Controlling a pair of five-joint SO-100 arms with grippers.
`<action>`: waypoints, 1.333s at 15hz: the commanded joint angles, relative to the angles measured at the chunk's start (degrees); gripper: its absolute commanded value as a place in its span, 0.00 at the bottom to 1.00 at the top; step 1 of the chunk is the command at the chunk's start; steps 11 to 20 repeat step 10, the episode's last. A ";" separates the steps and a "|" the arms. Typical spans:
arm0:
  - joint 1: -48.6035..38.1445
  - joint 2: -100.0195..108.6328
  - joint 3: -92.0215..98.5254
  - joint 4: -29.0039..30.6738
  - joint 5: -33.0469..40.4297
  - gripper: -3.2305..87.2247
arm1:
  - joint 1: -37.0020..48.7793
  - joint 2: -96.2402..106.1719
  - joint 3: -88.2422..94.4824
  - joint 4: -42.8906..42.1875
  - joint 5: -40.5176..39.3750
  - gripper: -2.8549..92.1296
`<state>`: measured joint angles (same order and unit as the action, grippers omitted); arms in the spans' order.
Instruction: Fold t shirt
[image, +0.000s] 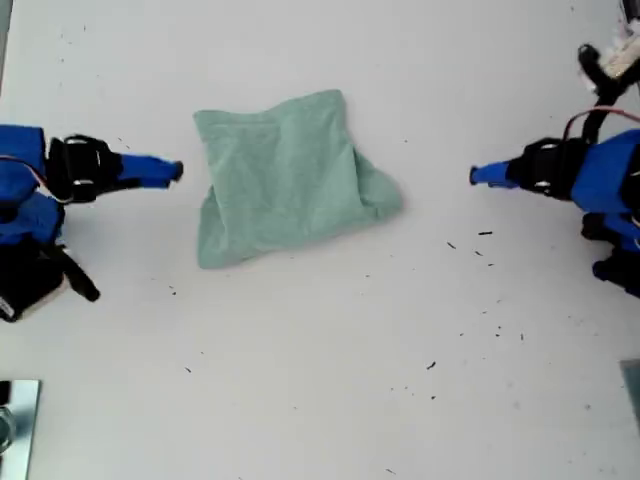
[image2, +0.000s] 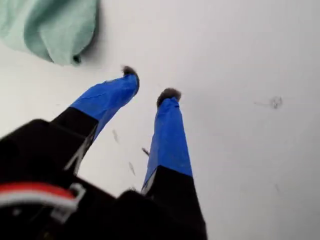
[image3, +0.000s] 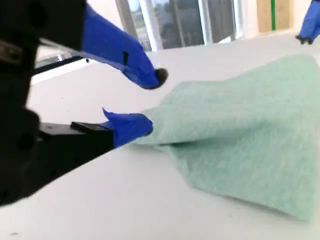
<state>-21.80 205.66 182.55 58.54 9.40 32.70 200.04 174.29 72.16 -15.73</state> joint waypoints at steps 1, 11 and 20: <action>3.87 0.70 3.25 0.18 1.23 0.15 | 2.90 0.88 3.69 4.22 -11.69 0.15; 7.12 0.70 3.16 0.26 1.23 0.15 | 3.16 0.70 3.16 5.54 -29.44 0.13; 7.12 0.70 3.16 0.26 1.23 0.15 | 3.16 0.70 3.16 5.54 -29.44 0.13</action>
